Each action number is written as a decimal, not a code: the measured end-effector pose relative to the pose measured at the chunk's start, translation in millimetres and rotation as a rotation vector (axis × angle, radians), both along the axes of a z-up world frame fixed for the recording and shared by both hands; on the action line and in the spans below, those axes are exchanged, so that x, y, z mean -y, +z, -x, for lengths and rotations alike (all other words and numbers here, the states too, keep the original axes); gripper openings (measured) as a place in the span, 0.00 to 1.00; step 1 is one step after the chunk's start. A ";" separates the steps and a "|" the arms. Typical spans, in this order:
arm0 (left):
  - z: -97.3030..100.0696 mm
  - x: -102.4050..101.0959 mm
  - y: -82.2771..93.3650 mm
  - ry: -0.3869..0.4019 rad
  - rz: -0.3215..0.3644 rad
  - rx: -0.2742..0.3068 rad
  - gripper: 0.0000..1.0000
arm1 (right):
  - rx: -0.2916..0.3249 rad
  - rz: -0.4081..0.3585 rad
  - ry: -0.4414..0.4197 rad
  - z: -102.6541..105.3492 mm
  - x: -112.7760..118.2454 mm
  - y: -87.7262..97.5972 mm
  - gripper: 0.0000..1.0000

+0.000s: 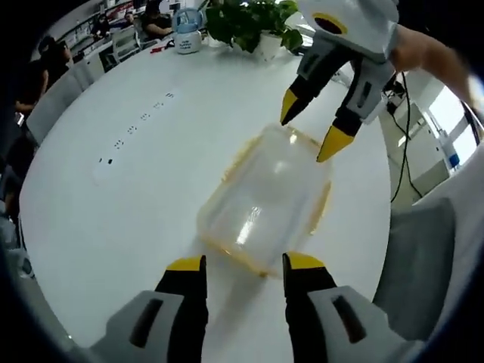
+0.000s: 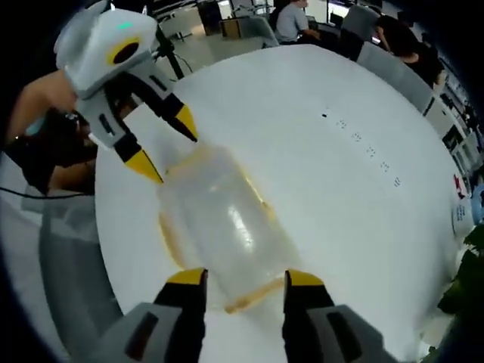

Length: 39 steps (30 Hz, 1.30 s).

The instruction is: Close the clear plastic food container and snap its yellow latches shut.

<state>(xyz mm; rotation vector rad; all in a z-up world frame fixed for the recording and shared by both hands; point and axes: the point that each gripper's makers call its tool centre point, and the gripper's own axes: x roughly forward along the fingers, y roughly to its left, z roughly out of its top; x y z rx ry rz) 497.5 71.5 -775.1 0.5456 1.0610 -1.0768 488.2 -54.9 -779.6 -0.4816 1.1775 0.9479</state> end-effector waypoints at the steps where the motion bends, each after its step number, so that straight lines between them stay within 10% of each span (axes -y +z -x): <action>1: -1.1 1.0 0.7 -0.006 0.003 0.008 0.37 | 0.004 -0.002 0.012 -0.3 -0.9 0.5 0.37; 19: -0.8 19.6 7.0 -0.222 0.002 0.072 0.35 | 0.034 0.024 0.220 -0.2 -10.8 3.2 0.34; 39: 3.9 57.2 6.5 -0.241 0.079 0.083 0.34 | 0.037 -0.067 0.297 2.2 -44.9 -0.8 0.30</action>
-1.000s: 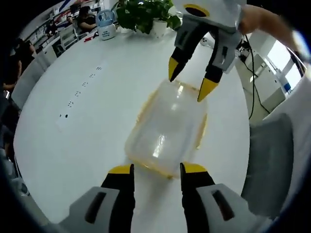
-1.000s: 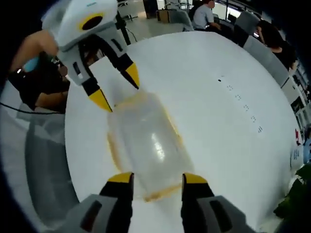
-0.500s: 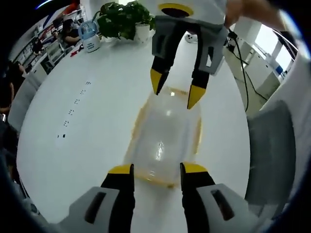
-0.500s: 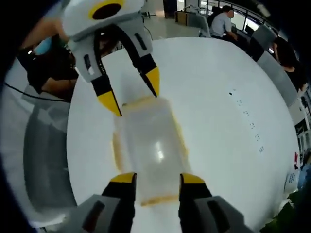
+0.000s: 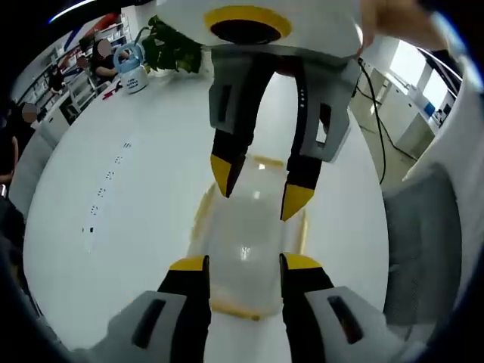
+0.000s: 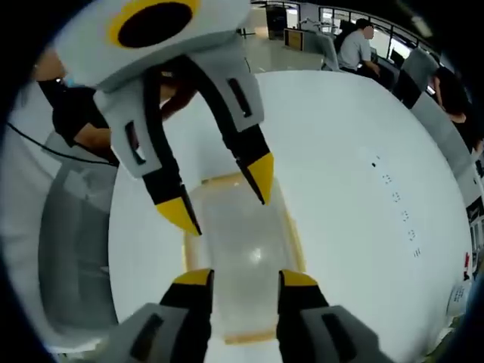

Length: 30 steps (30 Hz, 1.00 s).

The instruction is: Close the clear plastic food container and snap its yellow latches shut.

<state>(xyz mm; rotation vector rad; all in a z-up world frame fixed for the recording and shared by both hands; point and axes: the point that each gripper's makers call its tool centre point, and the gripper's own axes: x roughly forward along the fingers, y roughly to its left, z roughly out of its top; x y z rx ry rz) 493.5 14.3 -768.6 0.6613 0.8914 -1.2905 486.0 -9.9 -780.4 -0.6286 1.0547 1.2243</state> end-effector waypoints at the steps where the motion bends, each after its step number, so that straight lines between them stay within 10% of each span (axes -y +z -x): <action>1: 0.7 3.0 0.1 0.002 0.004 -0.001 0.34 | -0.004 -0.006 -0.002 0.4 -1.6 0.0 0.31; 30: 31.6 8.7 -9.8 0.008 0.027 0.002 0.40 | 0.017 -0.043 -0.023 -29.7 -8.9 3.7 0.33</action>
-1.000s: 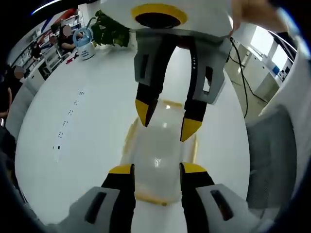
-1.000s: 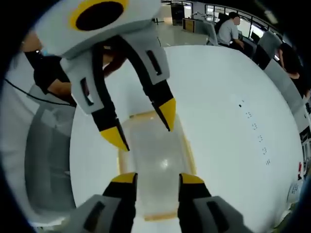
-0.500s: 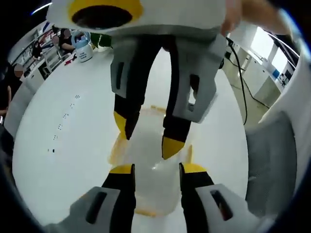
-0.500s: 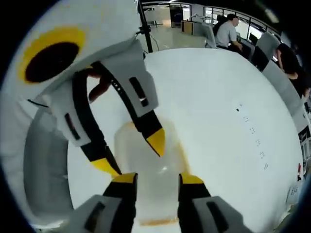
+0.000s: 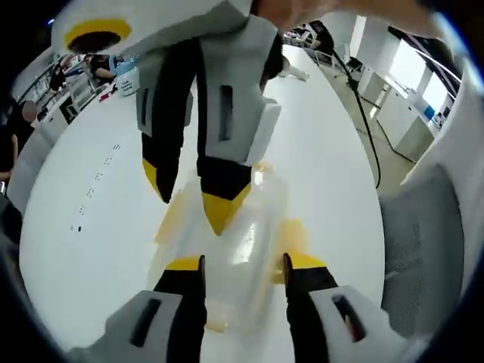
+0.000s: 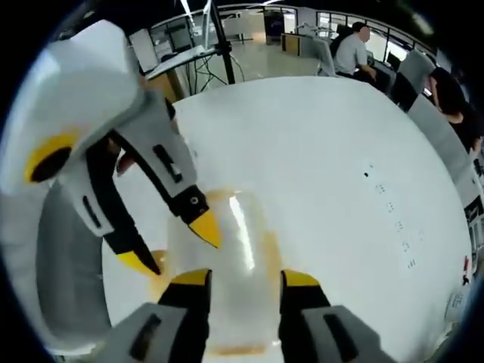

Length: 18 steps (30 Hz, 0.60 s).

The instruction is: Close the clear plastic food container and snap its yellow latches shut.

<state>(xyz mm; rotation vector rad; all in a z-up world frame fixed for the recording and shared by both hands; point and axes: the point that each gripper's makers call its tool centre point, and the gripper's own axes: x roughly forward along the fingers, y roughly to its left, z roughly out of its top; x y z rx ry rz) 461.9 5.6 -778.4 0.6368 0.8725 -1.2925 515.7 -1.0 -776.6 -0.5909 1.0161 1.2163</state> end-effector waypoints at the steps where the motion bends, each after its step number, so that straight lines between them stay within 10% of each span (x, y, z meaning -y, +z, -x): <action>1: -0.4 0.1 -0.2 0.004 0.003 0.002 0.40 | -0.001 -0.002 0.000 -0.5 -0.6 -0.5 0.33; 18: 1.0 1.4 -5.0 0.024 -0.003 0.096 0.41 | -0.052 0.006 0.002 -9.3 -4.1 -15.0 0.37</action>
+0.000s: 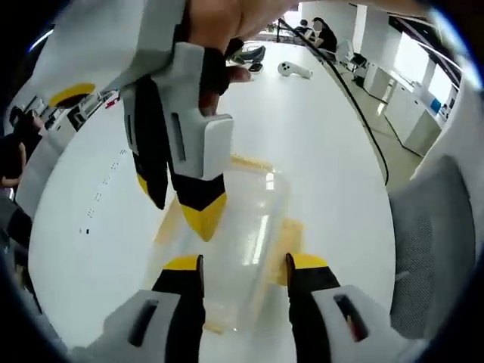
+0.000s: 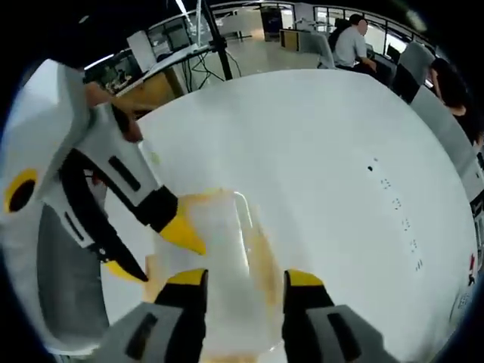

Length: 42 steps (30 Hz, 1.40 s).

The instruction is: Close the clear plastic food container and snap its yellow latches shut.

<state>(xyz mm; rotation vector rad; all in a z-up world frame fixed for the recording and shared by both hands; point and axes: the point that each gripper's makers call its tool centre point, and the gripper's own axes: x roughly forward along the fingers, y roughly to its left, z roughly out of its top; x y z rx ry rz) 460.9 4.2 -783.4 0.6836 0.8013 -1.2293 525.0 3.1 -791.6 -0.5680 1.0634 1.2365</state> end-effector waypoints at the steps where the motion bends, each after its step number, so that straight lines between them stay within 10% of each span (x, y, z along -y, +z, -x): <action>1: 0.1 0.2 0.0 0.001 -0.004 0.014 0.41 | -0.004 -0.001 -0.001 -0.3 0.3 -0.1 0.37; 35: -2.1 3.0 -12.0 -0.070 -0.163 0.306 0.35 | -0.159 0.084 0.079 11.7 -1.9 -11.2 0.27; 42: -2.5 2.7 -11.3 -0.070 -0.129 0.292 0.36 | -0.170 0.048 0.060 6.5 -4.9 -7.4 0.28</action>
